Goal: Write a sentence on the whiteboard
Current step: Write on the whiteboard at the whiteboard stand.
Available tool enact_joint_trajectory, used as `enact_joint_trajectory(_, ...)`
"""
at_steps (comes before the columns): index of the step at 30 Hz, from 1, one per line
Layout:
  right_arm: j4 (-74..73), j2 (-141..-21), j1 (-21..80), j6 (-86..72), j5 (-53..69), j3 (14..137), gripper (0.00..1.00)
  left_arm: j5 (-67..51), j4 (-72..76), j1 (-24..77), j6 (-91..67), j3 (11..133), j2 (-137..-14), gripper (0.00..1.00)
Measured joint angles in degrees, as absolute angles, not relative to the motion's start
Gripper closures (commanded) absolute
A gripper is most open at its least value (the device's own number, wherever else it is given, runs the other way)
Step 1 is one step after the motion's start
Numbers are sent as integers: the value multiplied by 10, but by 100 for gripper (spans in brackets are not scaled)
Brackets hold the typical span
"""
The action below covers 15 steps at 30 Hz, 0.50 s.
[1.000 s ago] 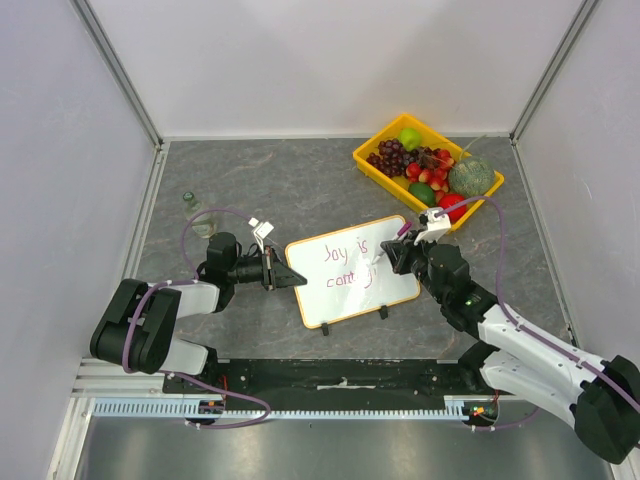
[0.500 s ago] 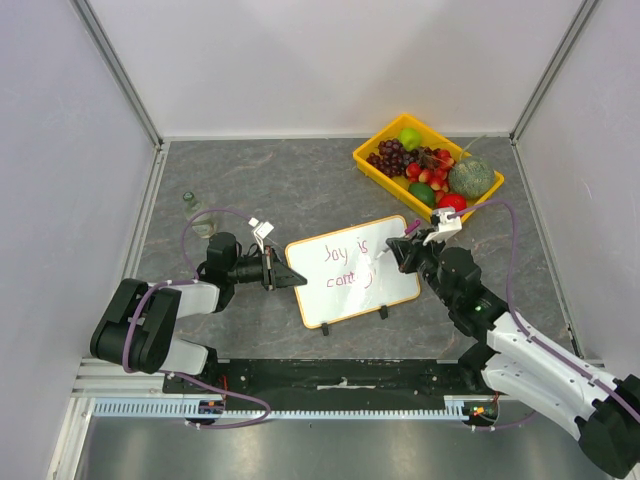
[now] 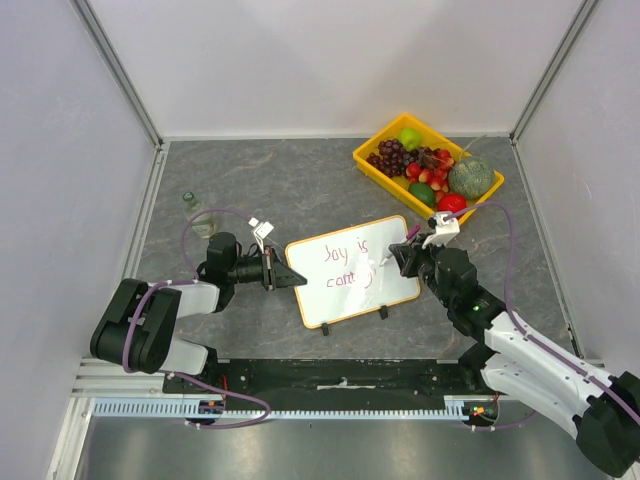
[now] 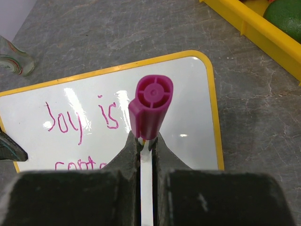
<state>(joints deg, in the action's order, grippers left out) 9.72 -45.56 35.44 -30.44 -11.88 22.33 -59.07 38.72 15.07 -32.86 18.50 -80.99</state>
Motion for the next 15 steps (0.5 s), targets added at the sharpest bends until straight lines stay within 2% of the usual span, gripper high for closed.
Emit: enact_joint_trajectory(15,103,-465,354,-305,-108,216,100,-591,387,151,-329,185,-810,98)
